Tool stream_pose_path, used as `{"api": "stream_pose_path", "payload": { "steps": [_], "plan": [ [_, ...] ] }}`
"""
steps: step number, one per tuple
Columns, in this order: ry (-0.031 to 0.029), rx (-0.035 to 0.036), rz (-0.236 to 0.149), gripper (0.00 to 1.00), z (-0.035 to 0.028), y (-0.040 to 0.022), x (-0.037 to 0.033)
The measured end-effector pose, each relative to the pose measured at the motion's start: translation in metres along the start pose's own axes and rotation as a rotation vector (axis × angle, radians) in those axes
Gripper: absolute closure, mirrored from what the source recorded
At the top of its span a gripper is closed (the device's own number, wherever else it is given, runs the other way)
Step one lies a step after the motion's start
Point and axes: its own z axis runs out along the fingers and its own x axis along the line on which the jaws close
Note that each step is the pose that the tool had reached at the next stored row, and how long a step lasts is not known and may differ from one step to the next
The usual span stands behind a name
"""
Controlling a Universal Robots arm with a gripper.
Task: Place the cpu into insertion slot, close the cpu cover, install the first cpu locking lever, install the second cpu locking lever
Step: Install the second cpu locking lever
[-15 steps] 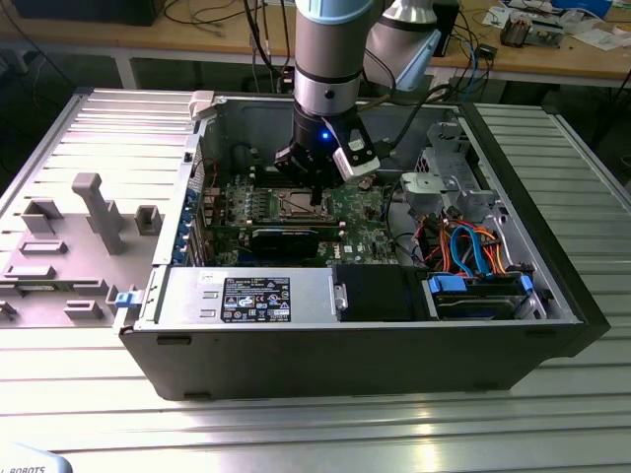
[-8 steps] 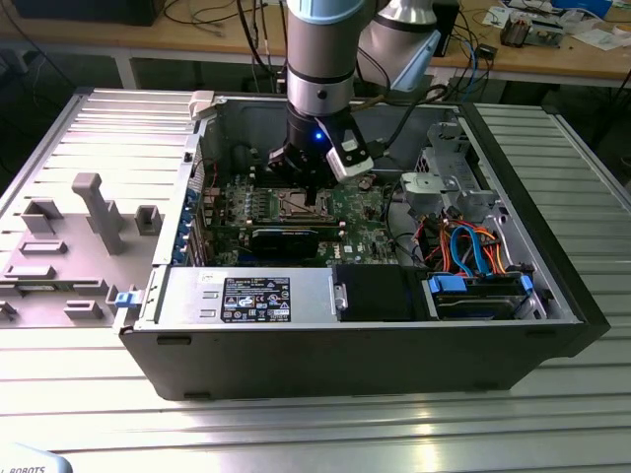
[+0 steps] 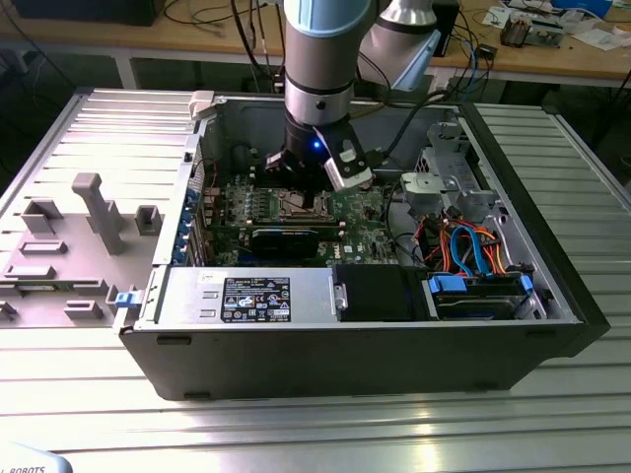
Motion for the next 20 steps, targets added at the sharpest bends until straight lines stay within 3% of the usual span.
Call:
{"api": "stream_pose_path", "payload": {
  "steps": [7, 20],
  "plan": [
    [0.0044, -0.0065, -0.038, 0.89, 0.0033, -0.0055, 0.0113],
    [0.0044, -0.0083, -0.038, 0.89, 0.0034, -0.0056, 0.0114]
  ]
}}
